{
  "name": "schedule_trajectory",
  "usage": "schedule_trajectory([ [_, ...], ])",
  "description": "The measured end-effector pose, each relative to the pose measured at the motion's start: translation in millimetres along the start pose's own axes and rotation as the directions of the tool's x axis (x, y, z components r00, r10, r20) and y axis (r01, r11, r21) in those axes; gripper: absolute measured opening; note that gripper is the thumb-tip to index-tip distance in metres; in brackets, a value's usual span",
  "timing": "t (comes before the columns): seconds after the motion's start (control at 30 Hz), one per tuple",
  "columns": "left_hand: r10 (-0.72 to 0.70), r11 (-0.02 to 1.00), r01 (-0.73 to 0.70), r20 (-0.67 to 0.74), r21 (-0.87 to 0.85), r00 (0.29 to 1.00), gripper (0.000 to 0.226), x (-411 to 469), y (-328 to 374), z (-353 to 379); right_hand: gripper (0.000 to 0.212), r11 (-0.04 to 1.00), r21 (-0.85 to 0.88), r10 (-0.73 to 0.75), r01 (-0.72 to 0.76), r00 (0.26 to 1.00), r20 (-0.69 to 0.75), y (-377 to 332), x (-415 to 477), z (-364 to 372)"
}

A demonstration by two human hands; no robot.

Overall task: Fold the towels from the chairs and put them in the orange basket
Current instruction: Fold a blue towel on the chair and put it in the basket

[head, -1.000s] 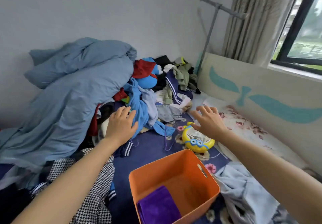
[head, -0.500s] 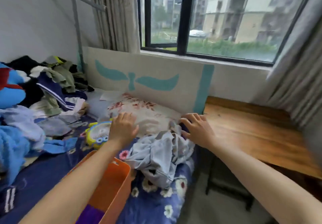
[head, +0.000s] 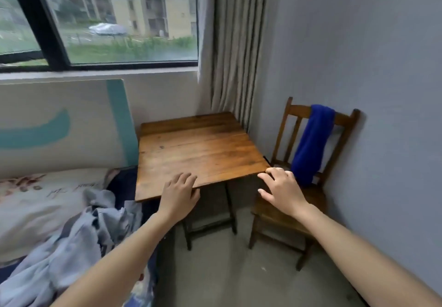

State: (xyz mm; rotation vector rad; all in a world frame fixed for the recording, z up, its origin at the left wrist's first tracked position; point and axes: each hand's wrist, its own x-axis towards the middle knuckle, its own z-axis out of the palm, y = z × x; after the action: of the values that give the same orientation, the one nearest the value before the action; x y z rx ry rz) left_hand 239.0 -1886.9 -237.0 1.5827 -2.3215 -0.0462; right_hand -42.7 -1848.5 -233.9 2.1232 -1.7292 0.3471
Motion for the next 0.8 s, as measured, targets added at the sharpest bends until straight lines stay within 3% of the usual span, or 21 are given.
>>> schedule_trajectory([
  [0.27,0.266,0.953,-0.246,0.101,-0.176,0.959,0.044,83,96,64,0.047,0.95,-0.194,0.266,-0.245,0.96,0.09,102,-59,-19],
  [0.5,0.405,0.89,-0.379,0.058,-0.255,0.912,0.042,186,142,78,0.048,0.87,-0.321,0.42,-0.375,0.904,0.081,151,-34,-18],
  [0.63,0.389,0.875,-0.364,0.017,-0.318,0.921,0.044,240,157,81,0.047,0.835,-0.323,0.489,-0.445,0.87,0.063,174,-3,-13],
  [0.8,0.352,0.864,-0.29,0.082,-0.411,0.933,0.043,290,168,114,0.042,0.775,-0.214,0.629,-0.594,0.756,0.18,191,11,8],
])
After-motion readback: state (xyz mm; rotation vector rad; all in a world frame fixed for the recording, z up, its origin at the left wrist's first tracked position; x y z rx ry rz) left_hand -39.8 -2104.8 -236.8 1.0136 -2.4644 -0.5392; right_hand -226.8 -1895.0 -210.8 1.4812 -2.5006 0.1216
